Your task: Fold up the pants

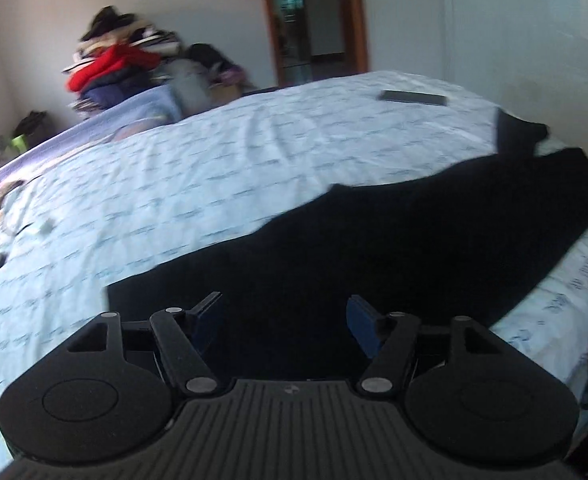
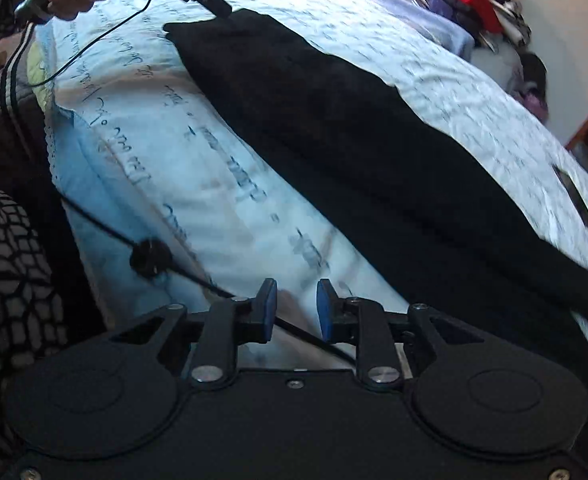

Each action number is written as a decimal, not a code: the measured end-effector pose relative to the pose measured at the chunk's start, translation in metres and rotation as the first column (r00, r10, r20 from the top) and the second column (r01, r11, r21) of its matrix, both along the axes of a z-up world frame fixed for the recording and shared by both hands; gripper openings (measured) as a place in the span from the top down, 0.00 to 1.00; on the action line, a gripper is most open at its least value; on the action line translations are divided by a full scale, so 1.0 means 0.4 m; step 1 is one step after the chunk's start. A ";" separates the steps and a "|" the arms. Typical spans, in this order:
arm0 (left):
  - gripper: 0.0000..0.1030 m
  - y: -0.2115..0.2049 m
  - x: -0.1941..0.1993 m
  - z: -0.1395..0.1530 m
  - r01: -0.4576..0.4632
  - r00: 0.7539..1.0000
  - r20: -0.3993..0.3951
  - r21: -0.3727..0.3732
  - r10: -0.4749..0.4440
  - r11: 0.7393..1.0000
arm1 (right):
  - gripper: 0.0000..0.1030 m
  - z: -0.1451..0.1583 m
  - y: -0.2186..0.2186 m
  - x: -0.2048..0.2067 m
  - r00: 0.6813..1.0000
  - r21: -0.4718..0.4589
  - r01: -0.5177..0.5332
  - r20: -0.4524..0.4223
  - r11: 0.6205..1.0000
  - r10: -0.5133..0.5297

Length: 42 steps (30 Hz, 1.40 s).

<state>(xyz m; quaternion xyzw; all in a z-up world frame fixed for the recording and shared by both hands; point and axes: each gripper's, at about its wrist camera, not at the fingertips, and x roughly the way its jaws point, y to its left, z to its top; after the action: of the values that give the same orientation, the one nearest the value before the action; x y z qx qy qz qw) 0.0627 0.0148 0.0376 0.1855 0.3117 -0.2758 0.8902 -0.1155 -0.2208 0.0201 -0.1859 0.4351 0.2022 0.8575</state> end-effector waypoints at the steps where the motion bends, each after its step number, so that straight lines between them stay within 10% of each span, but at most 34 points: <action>1: 0.32 -0.044 -0.010 -0.010 0.065 0.998 -0.015 -0.007 -0.065 0.998 | 0.79 0.028 -0.030 -0.022 1.000 0.016 0.024 0.001 1.000 -0.024; 6: 0.31 -0.218 -0.021 -0.089 0.289 0.946 -0.138 -0.045 -0.292 0.956 | 0.78 0.127 -0.122 -0.032 0.968 0.154 0.142 0.186 0.978 -0.170; 12: 0.33 -0.280 0.017 -0.157 0.252 0.936 -0.237 -0.073 -0.262 0.965 | 0.76 0.016 -0.146 0.206 0.954 0.176 0.184 0.205 0.967 -0.218; 21: 0.92 -0.299 -0.005 -0.158 0.263 0.930 -0.247 -0.070 -0.272 0.962 | 0.66 -0.060 -0.122 0.435 0.961 -0.121 -0.263 0.054 0.957 0.271; 28: 0.96 -0.305 -0.029 -0.164 0.287 0.940 -0.180 -0.036 -0.289 0.957 | 0.49 -0.054 -0.111 0.496 0.894 -0.142 -0.447 -0.112 0.883 0.435; 34: 0.96 -0.297 -0.033 -0.166 0.284 0.944 -0.162 -0.042 -0.287 0.958 | 0.92 -0.036 -0.114 0.498 0.890 -0.072 -0.426 -0.213 0.902 0.404; 42: 0.97 -0.277 -0.050 -0.155 0.303 0.940 -0.147 -0.060 -0.309 0.951 | 0.94 0.007 -0.148 0.298 0.946 -0.071 -0.320 -0.069 0.945 0.315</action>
<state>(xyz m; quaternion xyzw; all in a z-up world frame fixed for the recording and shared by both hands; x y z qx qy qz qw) 0.0429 -0.0961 -0.0244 0.1935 0.3419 -0.4299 0.8129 0.0037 -0.2800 0.0230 -0.2825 0.4316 0.3251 0.7926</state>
